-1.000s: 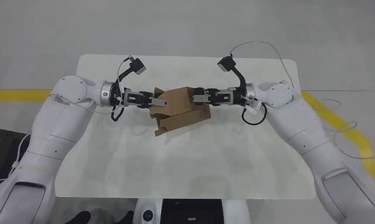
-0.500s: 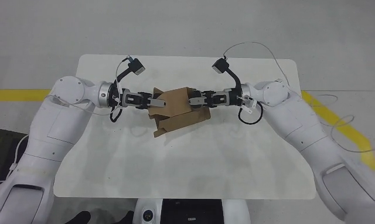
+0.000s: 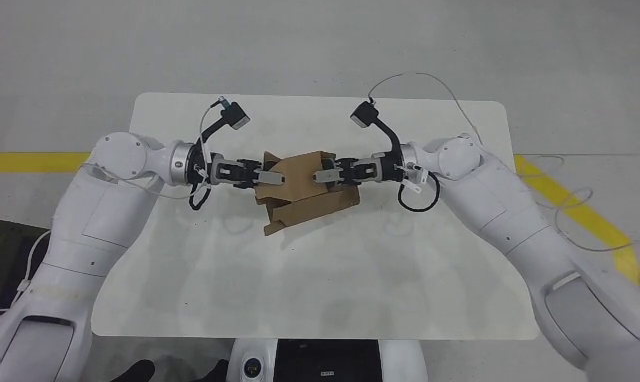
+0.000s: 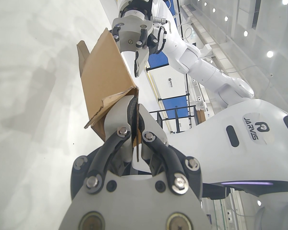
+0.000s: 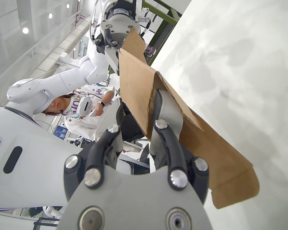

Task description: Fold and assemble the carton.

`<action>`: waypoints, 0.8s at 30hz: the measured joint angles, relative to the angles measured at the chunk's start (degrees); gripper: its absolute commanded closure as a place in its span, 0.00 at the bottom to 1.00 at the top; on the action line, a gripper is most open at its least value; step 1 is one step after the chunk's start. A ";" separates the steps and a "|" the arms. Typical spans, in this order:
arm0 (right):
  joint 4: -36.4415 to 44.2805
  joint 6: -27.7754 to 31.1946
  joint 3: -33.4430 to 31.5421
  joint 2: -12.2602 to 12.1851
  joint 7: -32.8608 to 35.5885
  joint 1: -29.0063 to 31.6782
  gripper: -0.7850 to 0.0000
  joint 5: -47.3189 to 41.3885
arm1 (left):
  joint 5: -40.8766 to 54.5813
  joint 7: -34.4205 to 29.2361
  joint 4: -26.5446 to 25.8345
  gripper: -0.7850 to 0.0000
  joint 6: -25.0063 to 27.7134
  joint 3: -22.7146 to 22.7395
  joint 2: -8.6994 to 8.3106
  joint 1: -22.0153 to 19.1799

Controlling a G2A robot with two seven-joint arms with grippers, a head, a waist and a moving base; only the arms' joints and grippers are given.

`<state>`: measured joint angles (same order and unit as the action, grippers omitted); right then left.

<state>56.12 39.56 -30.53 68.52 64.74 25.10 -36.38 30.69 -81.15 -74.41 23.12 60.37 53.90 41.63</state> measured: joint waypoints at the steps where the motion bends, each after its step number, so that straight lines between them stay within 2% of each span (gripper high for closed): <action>1: -0.13 -0.11 0.35 0.17 0.12 -0.17 0.71 -0.37 | 0.00 -0.01 -0.03 1.00 -0.01 -0.04 -0.01 0.05; 15: -1.07 -0.42 2.84 1.51 0.43 -1.27 0.82 -4.06 | -0.20 0.20 0.08 1.00 0.21 -0.25 -0.06 0.11; 18: -1.20 -0.48 3.10 1.62 0.49 -1.38 0.88 -4.47 | -0.19 0.23 0.08 1.00 0.23 -0.27 -0.09 0.14; 21: -1.27 -0.57 3.28 1.68 0.58 -1.47 1.00 -4.83 | -0.18 0.24 0.06 1.00 0.24 -0.27 -0.12 0.16; 24: -1.37 -0.62 3.42 1.72 0.63 -1.54 1.00 -5.06 | -0.31 0.24 0.15 1.00 0.24 -0.27 -0.16 0.17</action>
<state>54.75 38.94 -27.10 70.24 65.37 23.56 -41.44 30.38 -80.91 -74.26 23.36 60.10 53.74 41.79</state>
